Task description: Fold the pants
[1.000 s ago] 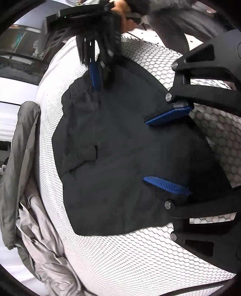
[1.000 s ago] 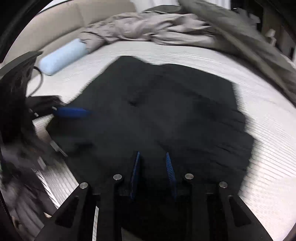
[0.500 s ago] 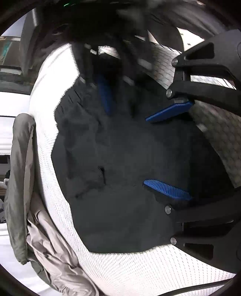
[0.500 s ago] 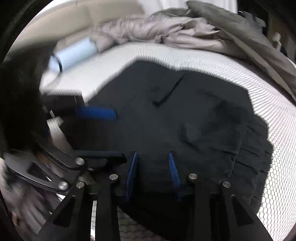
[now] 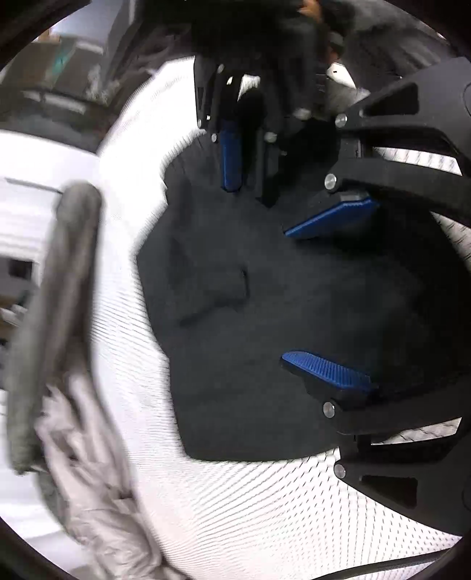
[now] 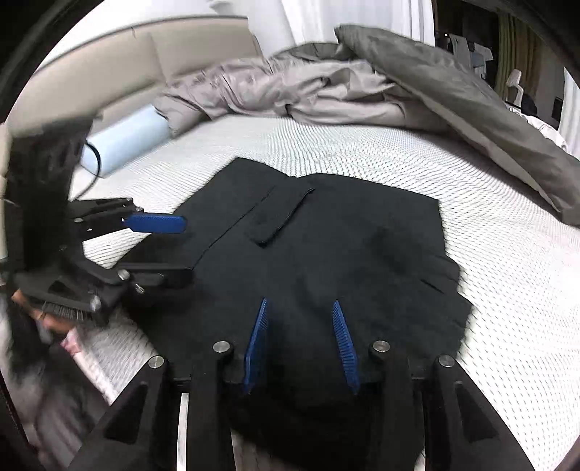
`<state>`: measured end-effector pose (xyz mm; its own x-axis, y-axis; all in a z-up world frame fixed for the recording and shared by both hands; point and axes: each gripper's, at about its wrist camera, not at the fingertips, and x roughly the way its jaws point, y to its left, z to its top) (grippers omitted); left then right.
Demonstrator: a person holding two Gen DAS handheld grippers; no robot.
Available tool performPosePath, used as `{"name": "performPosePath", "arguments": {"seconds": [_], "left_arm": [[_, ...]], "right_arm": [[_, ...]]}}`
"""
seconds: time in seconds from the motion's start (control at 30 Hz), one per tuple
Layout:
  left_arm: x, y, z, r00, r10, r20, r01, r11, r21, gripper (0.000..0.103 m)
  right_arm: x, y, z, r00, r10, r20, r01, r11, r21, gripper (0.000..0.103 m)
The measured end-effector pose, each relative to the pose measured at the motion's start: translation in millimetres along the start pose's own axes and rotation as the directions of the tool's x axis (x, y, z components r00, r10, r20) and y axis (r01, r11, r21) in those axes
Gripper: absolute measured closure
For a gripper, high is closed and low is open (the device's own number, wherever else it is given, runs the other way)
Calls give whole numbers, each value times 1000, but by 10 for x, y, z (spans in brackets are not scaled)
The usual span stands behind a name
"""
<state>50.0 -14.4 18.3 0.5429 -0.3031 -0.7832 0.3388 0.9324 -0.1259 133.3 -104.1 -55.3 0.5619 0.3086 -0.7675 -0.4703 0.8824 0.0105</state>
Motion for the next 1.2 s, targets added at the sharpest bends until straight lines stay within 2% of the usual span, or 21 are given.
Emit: {"name": "performPosePath", "arguments": {"seconds": [0.07, 0.1, 0.17, 0.23, 0.3, 0.33, 0.4, 0.43, 0.5, 0.57, 0.63, 0.67, 0.7, 0.77, 0.8, 0.9, 0.97, 1.07, 1.1, 1.17, 1.2], "left_arm": [[47, 69, -42, 1000, -14, -3, 14, 1000, 23, 43], [3, 107, -75, 1000, -16, -1, 16, 999, 35, 43], [-87, 210, -140, 1000, -11, 1, 10, 1000, 28, 43], [-118, 298, -170, 1000, 0, -4, 0, 1000, 17, 43], [-187, 303, -190, 1000, 9, -13, -9, 1000, 12, 43], [-226, 282, -172, 999, 28, -18, -28, 999, 20, 44], [-406, 209, -84, 998, 52, 28, -53, 998, 41, 44], [-485, 191, -13, 997, 48, 68, -51, 997, 50, 44], [-471, 197, 119, 995, 47, 88, -52, 998, 47, 44], [-317, 238, 194, 997, 56, 58, -58, 997, 41, 44], [-66, 324, 173, 997, 72, -30, -71, 997, 27, 44], [29, 384, 120, 996, 67, -58, -65, 998, 23, 44], [39, 407, 89, 998, 50, -49, -49, 998, 26, 44], [-72, 472, 37, 999, 39, -32, -38, 999, 34, 42], [-124, 531, 4, 998, 57, -30, -56, 998, 21, 42], [-190, 663, -33, 996, 77, -35, -78, 997, -13, 42], [-292, 626, 26, 993, 116, -16, -117, 993, -28, 45], [-343, 508, 171, 992, 112, 61, -111, 994, -14, 44], [-306, 493, 215, 991, 117, 62, -116, 993, -19, 44], [-104, 521, 293, 991, 135, 15, -134, 989, -54, 44], [6, 549, 315, 990, 141, -17, -142, 986, -84, 44]], "right_arm": [[152, 13, 26, 998, -30, -48, 28, 999, -46, 65], [139, -22, 1, 998, -52, -45, 49, 996, -69, 65], [-56, -192, -103, 989, -141, -42, 137, 987, -80, 67], [-253, -335, -205, 989, -144, -23, 142, 988, -57, 70], [-451, -420, -327, 980, -198, -18, 197, 980, -37, 67], [-484, -414, -327, 982, -187, -14, 186, 982, -14, 67], [-564, -418, -268, 989, -144, 20, 143, 989, 28, 66], [-614, -406, -201, 993, -100, 61, 97, 994, 54, 66], [-522, -360, 2, 995, -57, 83, 50, 996, 78, 65], [-320, -264, 171, 997, -50, 60, 46, 997, 59, 65], [-41, -153, 238, 1000, -27, -3, 27, 999, 18, 65], [93, -139, 234, 998, -34, -45, 34, 999, -5, 65], [169, -142, 182, 995, -57, -75, 55, 998, -31, 65], [131, -170, 88, 990, -119, -81, 111, 990, -90, 66], [72, -234, 64, 986, -145, -84, 138, 987, -82, 66], [-207, -434, -42, 989, -130, -75, 129, 992, -13, 68], [-315, -425, -36, 989, -137, -49, 137, 990, 14, 67], [-339, -314, 191, 998, -58, 24, 55, 994, 89, 64], [-303, -249, 290, 998, -55, 44, 50, 994, 100, 62], [-130, -160, 438, 996, -70, 56, 64, 992, 108, 56], [-7, -122, 494, 996, -78, 40, 73, 991, 113, 50]]}}
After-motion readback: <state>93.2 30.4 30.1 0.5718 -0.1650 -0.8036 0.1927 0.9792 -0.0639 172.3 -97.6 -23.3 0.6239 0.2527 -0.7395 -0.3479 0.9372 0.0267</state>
